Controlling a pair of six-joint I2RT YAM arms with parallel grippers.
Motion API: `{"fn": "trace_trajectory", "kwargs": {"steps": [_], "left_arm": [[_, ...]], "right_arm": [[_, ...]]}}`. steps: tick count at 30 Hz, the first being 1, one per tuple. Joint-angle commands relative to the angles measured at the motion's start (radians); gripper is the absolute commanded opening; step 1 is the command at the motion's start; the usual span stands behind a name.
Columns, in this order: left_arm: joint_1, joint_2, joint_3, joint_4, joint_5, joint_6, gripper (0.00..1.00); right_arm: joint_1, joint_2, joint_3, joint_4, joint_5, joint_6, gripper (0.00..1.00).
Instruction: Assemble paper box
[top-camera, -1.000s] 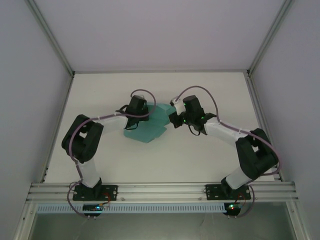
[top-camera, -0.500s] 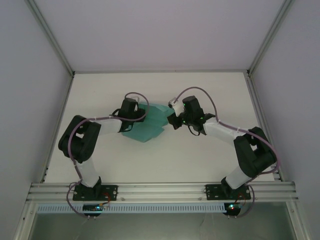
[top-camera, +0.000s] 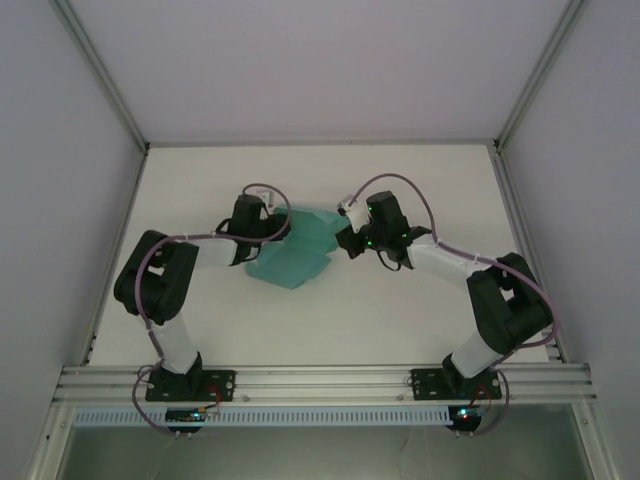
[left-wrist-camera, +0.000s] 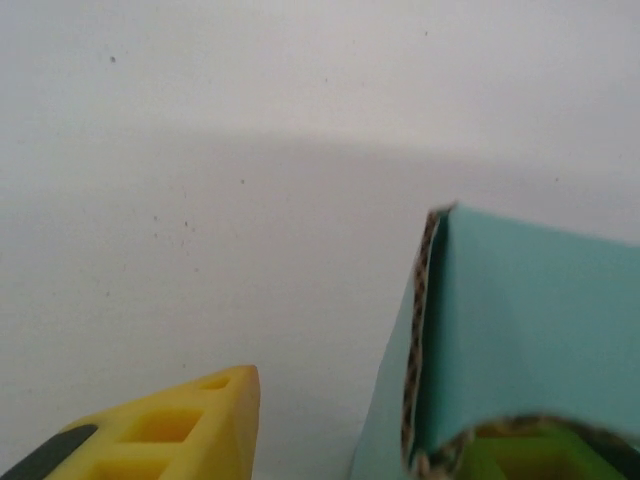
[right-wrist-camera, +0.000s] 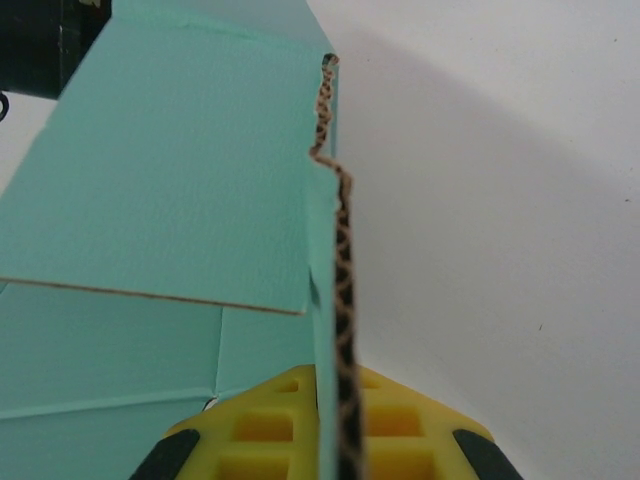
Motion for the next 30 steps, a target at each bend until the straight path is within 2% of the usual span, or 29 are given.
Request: {"fn": "trace_trajectory", "kwargs": {"steps": [1, 4, 9, 17, 19, 22, 30], "left_arm": [[0.013, 0.010, 0.007, 0.066, 0.028, 0.003, 0.42], [0.013, 0.025, 0.016, 0.076, 0.076, 0.012, 0.42], [0.013, 0.057, 0.024, 0.057, 0.080, 0.012, 0.38], [0.013, 0.091, 0.003, 0.056, -0.035, -0.003, 0.21], [0.004, 0.095, 0.006, 0.051, -0.091, -0.005, 0.10], [-0.015, 0.091, 0.028, -0.012, -0.213, 0.023, 0.01], [-0.059, 0.060, 0.060, -0.174, -0.679, 0.120, 0.00]], "right_arm": [[-0.001, 0.034, -0.013, -0.139, -0.004, -0.020, 0.00], [-0.002, 0.039, -0.011, -0.140, -0.005, -0.019, 0.00], [-0.011, 0.044, -0.008, -0.138, -0.001, -0.011, 0.00], [-0.010, 0.038, -0.022, -0.124, 0.025, -0.013, 0.00], [-0.008, 0.027, -0.032, -0.120, 0.055, -0.009, 0.00], [-0.004, -0.008, -0.064, -0.089, 0.101, 0.003, 0.00], [-0.003, -0.105, -0.120, -0.052, 0.301, 0.044, 0.00]]}}
